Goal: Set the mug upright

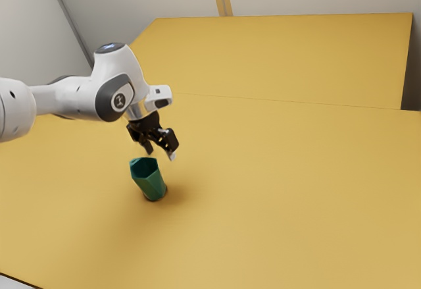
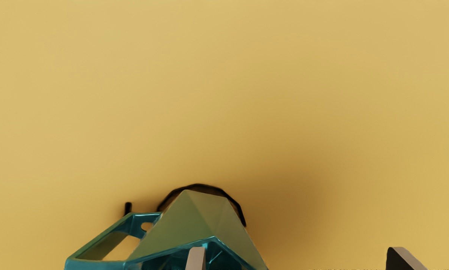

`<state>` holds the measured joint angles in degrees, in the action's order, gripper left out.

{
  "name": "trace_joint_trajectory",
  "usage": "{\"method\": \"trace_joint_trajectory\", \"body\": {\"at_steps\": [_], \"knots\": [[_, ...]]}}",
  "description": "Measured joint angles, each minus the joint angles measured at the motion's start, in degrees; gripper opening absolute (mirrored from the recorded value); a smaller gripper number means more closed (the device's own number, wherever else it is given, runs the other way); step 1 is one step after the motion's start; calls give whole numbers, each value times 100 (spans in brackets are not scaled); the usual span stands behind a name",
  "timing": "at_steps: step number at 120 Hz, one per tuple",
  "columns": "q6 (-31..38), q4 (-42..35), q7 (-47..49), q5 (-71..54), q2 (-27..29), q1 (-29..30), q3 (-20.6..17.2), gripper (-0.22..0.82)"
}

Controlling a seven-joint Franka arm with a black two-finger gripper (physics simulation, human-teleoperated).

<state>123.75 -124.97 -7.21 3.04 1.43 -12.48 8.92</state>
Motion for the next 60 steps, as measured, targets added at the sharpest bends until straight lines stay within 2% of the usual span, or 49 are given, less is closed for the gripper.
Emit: {"method": "trace_joint_trajectory", "body": {"at_steps": [11, 27, 45, 60], "knots": [[-168, 164, 47, 1, 159, -53, -18, 54], [-779, 1336, -10, -49, 167, -50, 6, 57], [-1507, 2540, -204, -70, -102, 357, -170, 59], [-1989, 2813, -356, -74, -68, 629, -265, 60]]}}
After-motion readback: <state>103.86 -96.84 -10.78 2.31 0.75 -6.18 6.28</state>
